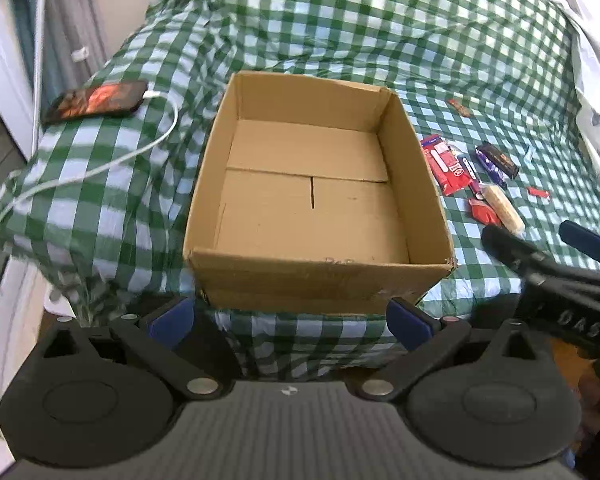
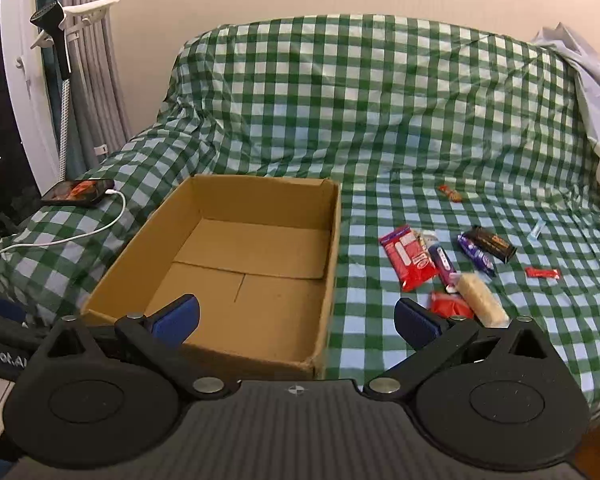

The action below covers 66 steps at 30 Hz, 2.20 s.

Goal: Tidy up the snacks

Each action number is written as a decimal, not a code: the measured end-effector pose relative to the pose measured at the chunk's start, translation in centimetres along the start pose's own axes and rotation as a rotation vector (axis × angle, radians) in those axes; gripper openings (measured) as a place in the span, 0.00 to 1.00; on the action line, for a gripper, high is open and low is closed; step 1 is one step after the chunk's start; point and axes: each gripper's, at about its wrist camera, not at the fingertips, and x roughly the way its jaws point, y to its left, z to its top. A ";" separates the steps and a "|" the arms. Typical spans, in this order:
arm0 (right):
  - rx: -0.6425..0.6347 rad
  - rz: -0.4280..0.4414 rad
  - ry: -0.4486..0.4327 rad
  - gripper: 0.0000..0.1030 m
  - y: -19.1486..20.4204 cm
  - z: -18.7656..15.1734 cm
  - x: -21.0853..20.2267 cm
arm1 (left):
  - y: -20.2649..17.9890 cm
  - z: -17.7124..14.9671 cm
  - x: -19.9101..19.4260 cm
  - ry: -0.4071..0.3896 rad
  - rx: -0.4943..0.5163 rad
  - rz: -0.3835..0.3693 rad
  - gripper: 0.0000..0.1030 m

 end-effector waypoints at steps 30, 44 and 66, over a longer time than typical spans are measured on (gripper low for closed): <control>-0.037 -0.008 0.025 1.00 3.2 -0.2 -3.9 | 4.3 -3.9 -0.6 -0.096 0.008 0.088 1.00; -0.029 -0.003 0.048 1.00 3.0 -0.4 -3.3 | 4.4 -3.9 0.1 -0.080 0.020 0.097 1.00; 0.019 0.021 0.089 1.00 2.2 -0.4 -2.1 | 3.7 -3.7 1.0 -0.041 0.056 0.132 1.00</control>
